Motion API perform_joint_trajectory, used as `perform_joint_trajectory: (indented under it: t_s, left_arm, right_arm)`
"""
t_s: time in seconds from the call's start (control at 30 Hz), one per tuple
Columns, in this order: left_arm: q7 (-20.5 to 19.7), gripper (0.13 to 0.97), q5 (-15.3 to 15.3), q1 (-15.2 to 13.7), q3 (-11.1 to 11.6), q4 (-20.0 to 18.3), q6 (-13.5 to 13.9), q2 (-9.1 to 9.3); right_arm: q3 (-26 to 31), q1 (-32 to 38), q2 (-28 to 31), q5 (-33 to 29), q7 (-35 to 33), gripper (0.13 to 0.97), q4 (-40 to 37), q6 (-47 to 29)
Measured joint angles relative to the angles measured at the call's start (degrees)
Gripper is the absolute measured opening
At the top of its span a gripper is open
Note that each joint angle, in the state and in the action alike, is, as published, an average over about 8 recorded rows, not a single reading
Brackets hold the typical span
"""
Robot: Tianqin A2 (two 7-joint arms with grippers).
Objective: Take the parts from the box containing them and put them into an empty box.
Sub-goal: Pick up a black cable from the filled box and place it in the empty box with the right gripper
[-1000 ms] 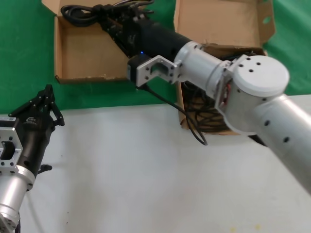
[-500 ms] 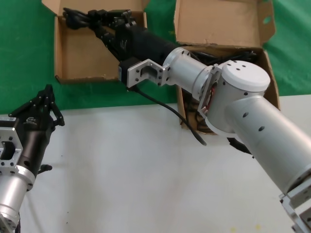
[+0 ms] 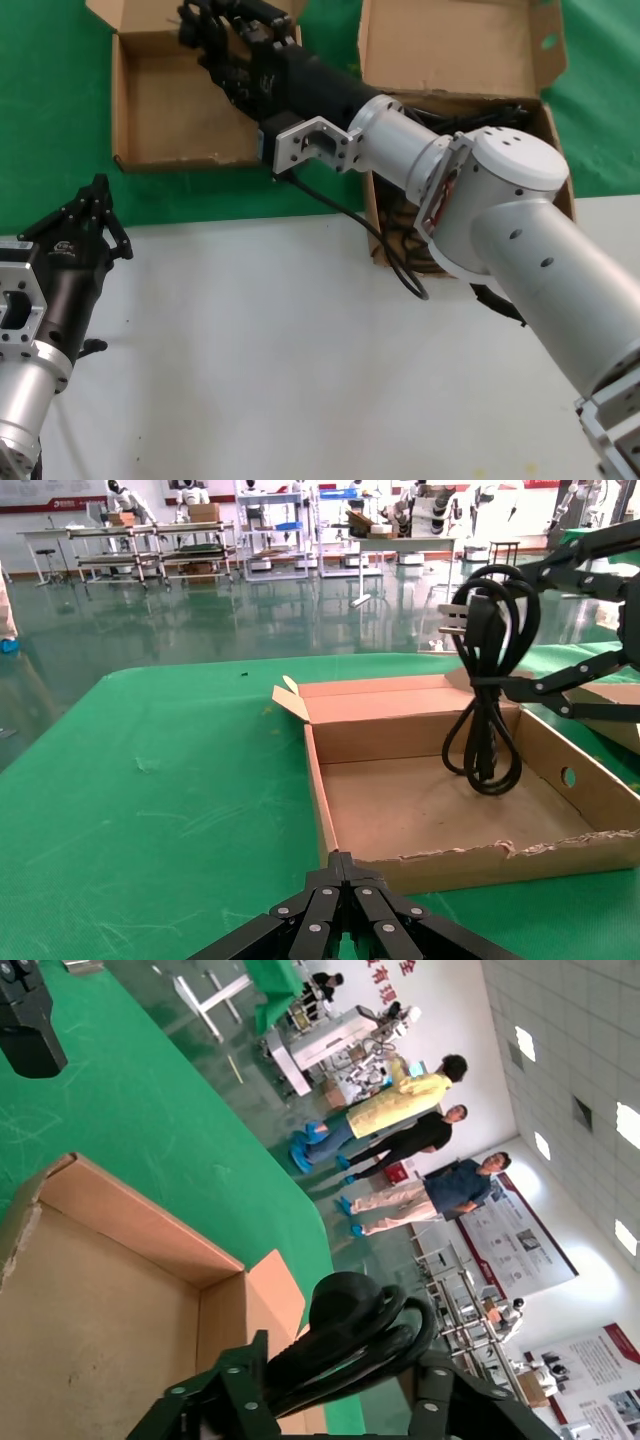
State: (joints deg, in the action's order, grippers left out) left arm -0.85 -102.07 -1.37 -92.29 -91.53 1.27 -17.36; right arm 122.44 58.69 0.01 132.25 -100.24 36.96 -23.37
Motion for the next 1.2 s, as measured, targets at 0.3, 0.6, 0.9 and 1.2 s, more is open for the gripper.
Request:
perform_joint_trajectory:
  t_s: [0.3,0.6,0.9,1.2]
  left_arm:
    - [0.0,0.145,0.0,0.0,0.0,0.0,0.0,0.0]
    - [0.0,0.145,0.0,0.0,0.0,0.0,0.0,0.0]
    - [0.0,0.145,0.0,0.0,0.0,0.0,0.0,0.0]
    - [0.0,0.145,0.0,0.0,0.0,0.0,0.0,0.0]
  right_arm:
    - [0.1,0.14,-0.01,3.82,-2.25,0.521,-1.72,0.21]
    - [9.91,3.05,-0.01,20.65,-8.07,0.72,-6.75,1.69]
    - [10.58,2.72,-0.01,23.41,-7.75,0.866,-6.42,1.7]
    - [4.54,-0.3,0.0,13.15,1.7,0.943,-2.16,2.44]
